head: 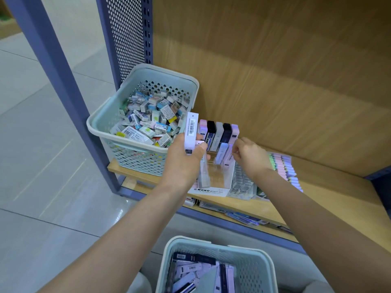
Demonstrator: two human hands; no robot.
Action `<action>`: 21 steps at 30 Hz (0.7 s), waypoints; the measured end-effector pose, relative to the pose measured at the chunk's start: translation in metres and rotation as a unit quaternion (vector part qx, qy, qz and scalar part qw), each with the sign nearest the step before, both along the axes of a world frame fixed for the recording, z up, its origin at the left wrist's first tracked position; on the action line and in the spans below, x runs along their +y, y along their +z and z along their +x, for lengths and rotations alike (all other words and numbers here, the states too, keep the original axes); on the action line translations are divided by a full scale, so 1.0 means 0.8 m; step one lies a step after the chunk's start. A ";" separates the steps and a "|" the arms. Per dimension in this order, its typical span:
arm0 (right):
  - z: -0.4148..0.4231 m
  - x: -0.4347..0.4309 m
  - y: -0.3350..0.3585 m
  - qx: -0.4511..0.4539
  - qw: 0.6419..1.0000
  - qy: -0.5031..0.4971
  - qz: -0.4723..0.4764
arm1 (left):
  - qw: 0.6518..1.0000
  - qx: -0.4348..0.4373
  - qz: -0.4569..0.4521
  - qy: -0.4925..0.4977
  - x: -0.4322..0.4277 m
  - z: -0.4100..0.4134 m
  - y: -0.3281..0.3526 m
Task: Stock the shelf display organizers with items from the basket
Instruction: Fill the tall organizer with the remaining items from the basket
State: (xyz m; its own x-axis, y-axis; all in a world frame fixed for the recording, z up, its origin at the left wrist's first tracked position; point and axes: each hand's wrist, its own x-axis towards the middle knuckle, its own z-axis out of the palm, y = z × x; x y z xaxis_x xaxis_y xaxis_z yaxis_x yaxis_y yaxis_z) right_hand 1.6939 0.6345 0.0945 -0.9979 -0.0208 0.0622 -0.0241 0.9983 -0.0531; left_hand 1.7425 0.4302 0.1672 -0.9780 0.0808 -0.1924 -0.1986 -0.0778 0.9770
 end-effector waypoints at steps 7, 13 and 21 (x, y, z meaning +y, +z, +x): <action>0.003 0.011 -0.005 0.007 0.999 -0.004 -0.047 | 1.000 -0.008 0.012 0.001 -0.004 -0.002 -0.004; 0.011 -0.007 0.002 0.021 0.997 0.046 0.065 | 1.000 -0.020 0.013 -0.001 -0.004 -0.002 0.000; 0.104 -0.109 0.090 -0.135 0.822 -0.024 -0.553 | 0.999 -0.008 0.023 0.037 -0.011 -0.001 0.005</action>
